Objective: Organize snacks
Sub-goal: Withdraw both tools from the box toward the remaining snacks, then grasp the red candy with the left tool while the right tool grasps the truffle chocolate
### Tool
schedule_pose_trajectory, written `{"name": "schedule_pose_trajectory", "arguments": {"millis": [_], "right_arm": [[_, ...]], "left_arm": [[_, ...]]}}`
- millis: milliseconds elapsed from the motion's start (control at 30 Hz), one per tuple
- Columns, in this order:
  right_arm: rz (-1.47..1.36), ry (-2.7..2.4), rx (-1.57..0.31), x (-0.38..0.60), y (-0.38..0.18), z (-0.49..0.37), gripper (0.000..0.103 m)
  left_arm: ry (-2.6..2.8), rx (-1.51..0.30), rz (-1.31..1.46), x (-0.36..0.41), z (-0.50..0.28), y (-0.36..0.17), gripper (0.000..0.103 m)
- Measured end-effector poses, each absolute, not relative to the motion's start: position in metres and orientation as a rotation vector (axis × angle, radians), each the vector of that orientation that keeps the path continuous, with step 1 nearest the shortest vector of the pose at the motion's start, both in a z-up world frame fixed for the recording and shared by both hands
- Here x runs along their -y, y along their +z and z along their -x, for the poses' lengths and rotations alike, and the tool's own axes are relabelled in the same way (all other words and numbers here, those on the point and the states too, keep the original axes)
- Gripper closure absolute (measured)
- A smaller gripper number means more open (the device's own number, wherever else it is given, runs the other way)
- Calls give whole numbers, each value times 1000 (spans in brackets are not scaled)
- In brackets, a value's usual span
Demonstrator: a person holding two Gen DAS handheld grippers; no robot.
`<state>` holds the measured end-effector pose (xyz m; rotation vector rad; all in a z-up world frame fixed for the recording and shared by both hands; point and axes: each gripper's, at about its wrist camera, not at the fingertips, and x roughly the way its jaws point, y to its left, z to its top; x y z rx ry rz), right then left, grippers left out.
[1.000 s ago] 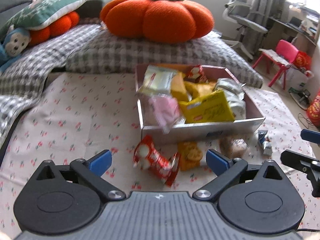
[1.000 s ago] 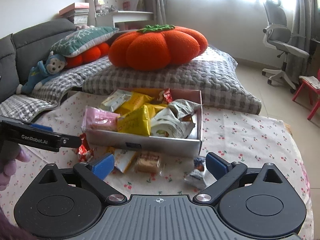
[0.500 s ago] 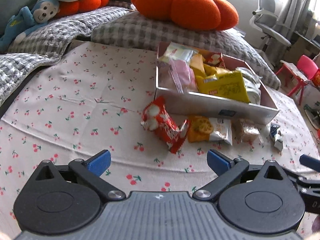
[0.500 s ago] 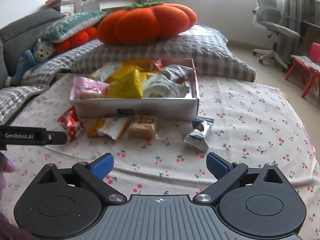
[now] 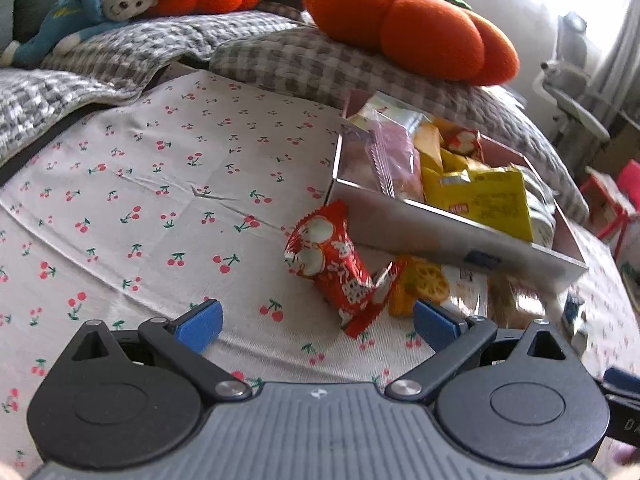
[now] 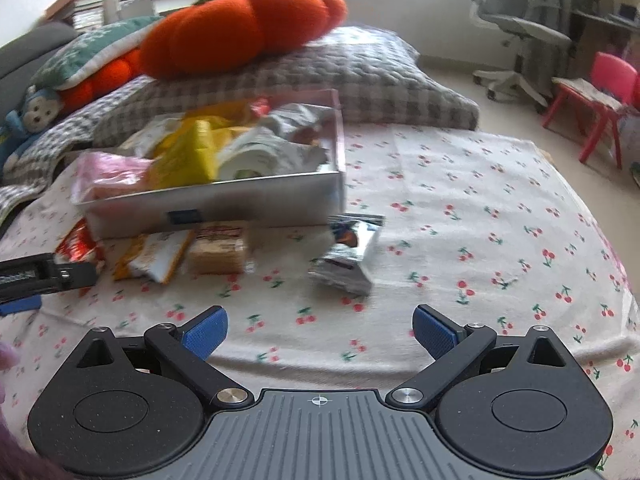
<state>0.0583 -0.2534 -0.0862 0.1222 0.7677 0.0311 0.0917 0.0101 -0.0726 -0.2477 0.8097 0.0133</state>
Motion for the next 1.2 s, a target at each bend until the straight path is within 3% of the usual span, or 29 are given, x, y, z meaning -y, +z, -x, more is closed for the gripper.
{"name": "schedule_pose_trajectory", "arguments": {"millis": [200,300,633,767,967,1067,1200], "right_arm": [[-152,-38,-767,269,-94,-71,3],[-163,-61,-757,274,-95,-77,3],[-155,-78,-725,280,-97,-90,4],[-151,-75,-713,281,-96,-91,5],[-140,-46,-706,278,-94,-91,17],[-126,-23,-706,275,-93,-91,28],[-108,2,-708,272,-92,-90,56]], "left_arm": [[26,-784,290,-10,-100,-73,12],[30,-773,292,-11,-103,-74,22],[-12,-780,265,-19,-105,-73,66],[-60,-796,252,-22,-104,-73,66],[-178,-825,188,-20,-102,-71,67],[-251,-839,158,-16,-100,-71,67],[-324,-850,112,-10,-97,-71,66]]}}
